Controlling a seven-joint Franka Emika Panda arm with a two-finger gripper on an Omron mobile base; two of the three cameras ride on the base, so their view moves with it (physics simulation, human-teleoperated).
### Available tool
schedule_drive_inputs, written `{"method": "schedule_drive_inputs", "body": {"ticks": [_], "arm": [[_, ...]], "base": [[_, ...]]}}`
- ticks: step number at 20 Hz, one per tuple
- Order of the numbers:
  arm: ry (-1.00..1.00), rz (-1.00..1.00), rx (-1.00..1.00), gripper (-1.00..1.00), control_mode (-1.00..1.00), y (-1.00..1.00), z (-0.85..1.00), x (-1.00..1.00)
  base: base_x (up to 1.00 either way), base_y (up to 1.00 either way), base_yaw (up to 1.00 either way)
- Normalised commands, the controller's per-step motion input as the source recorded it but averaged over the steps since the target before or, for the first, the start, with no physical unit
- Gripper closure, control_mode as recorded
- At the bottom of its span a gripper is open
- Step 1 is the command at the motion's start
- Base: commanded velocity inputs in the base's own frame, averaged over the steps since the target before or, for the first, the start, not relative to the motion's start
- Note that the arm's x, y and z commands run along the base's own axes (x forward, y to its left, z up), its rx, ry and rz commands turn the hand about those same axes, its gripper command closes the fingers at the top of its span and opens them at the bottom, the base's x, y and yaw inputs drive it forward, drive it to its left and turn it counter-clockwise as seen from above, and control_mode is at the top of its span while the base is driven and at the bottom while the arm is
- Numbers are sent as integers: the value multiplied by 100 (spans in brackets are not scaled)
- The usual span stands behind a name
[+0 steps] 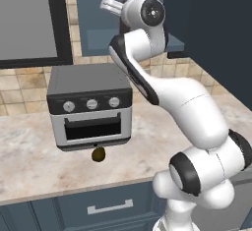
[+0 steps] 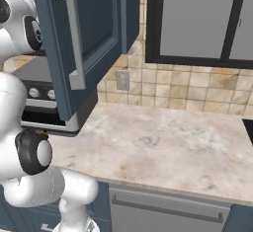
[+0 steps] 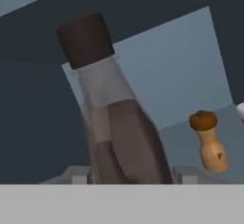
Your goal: There are various items on the counter. Only move the condiments/shakers into the cabinet.
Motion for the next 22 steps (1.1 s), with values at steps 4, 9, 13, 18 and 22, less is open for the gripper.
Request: {"method": "schedule_drive_inputs", "body": {"ticks": [4,9,13,18,22], "arm": [[0,0,-8,100,-100,13,-1,52],[1,0,-7,100,-100,16,-13,42],[0,-3,0,100,-100,2,-15,12],[-1,-3,6,100,-100,0,0,0],[0,-1,8,100,-100,0,0,1]], "base": [[0,0,0],[0,0,0],[0,0,0],[0,0,0],[0,0,0]]}}
